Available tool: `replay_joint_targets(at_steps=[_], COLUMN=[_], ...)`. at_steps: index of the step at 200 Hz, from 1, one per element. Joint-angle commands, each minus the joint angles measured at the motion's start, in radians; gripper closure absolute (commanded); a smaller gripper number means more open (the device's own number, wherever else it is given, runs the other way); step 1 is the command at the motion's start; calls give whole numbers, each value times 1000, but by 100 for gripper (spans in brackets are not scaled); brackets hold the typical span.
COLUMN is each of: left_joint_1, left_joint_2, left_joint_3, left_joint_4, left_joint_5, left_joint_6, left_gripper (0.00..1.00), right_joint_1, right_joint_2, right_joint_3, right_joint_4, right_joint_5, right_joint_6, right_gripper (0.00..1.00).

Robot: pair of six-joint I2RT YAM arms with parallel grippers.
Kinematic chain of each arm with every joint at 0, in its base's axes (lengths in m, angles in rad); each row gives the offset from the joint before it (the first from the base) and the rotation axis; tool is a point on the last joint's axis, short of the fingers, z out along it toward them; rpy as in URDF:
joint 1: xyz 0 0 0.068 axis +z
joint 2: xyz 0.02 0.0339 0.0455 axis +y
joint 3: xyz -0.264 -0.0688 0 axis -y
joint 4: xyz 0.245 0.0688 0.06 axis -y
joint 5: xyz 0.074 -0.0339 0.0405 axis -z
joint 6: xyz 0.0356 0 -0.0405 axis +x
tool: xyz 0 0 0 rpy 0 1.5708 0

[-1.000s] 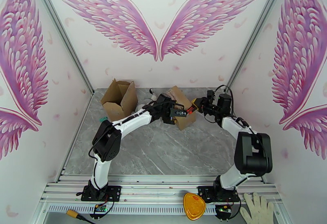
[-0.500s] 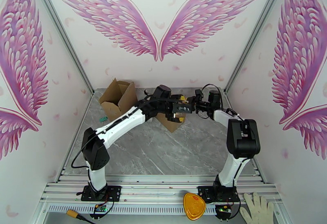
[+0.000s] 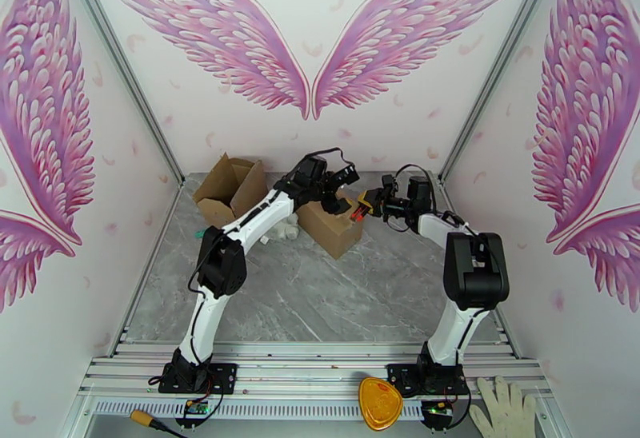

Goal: Unpack the express box

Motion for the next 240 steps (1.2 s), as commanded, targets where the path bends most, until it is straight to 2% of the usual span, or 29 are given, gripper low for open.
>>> replay_joint_targets(at_steps=[1,36,118,152,176,211,240], left_joint_1=[-6,2,31,33,40,49,47], left_joint_2=[28,62,89,91,92,100,103], left_joint_3=[41,30,-21,-55,-75,-81,-84], left_joint_4=[14,9,27,35,46,51,51], left_joint_5=[-92,-211,-206,-199,-189,-178,-171], left_joint_6=[-104,-174,-286,-302,-318,-336,-337], left_gripper=[23,28,33,34,35,35,36], right_joint_1=[21,26,50,58,101,138,195], right_joint_2=[-33,-127,-452,-552,-628,-660,-639], right_joint_3=[-31,-130,-513,-601,-651,-769,-789], right_joint_4=[-79,-38,110,134,135,229,284], right_joint_5=[99,195,459,558,657,708,719], right_joint_6=[-33,22,191,240,251,354,382], right_gripper=[100,100,100,100,100,100,100])
